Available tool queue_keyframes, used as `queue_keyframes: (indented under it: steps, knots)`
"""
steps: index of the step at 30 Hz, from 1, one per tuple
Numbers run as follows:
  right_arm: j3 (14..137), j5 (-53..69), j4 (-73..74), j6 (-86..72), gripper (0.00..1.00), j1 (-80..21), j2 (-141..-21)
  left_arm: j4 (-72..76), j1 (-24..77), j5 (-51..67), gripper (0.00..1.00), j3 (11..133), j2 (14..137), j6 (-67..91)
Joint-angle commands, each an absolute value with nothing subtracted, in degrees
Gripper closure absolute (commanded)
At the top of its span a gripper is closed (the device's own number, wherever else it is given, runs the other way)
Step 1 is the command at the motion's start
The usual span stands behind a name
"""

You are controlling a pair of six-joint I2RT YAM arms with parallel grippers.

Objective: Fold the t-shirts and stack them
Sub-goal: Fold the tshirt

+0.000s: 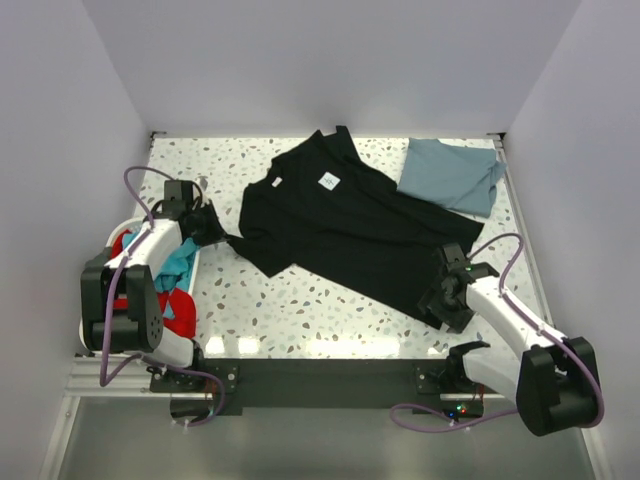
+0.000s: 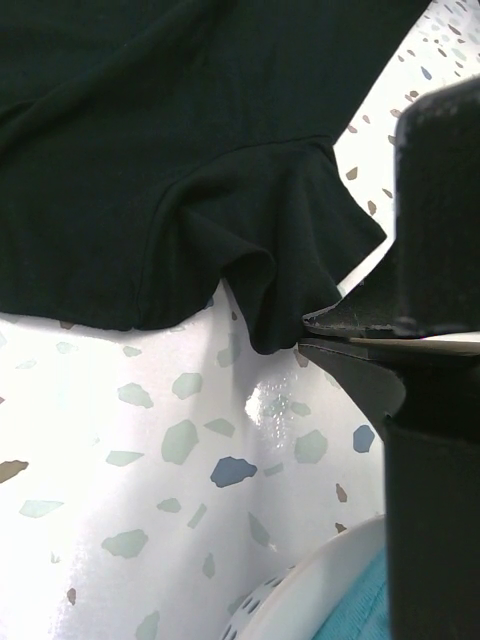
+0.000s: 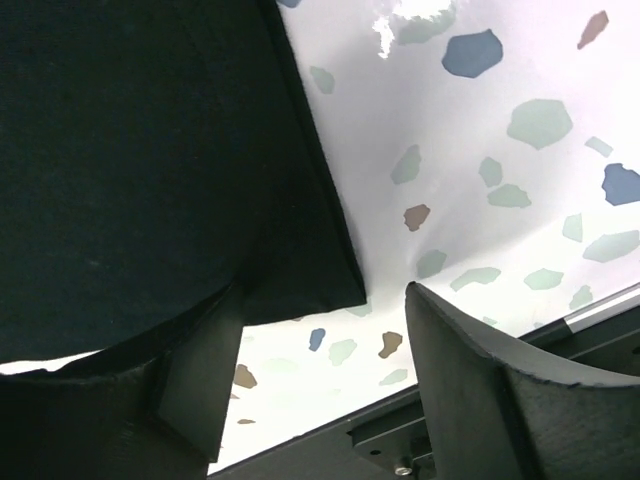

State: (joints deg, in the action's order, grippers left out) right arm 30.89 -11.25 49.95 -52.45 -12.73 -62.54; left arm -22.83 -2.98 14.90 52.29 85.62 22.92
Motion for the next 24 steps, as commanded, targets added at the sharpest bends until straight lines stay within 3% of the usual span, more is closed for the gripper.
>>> queue_keyframes:
  steps: [1,6,12,19,24]
  knots:
    - [29.62,-13.80,51.85,-54.32,0.32,-12.92,-61.17,-21.01,-3.16,16.61,1.00,54.58,85.61,21.53]
    - [28.21,-12.39,49.75,-54.14,0.51,-13.09,-61.26,-21.18,-3.25,17.14,1.00,54.76,85.43,21.53]
    - [28.65,-13.89,49.31,-53.97,0.65,-13.45,-62.05,-21.36,-3.16,17.14,1.00,54.75,85.17,21.53]
    - [29.53,-11.52,48.52,-52.48,0.95,-13.45,-63.02,-21.97,-3.25,17.23,1.00,55.11,83.85,21.71]
    - [33.65,-5.81,50.53,-49.22,0.99,-13.45,-64.33,-23.64,-3.16,17.57,1.00,55.90,82.27,22.15]
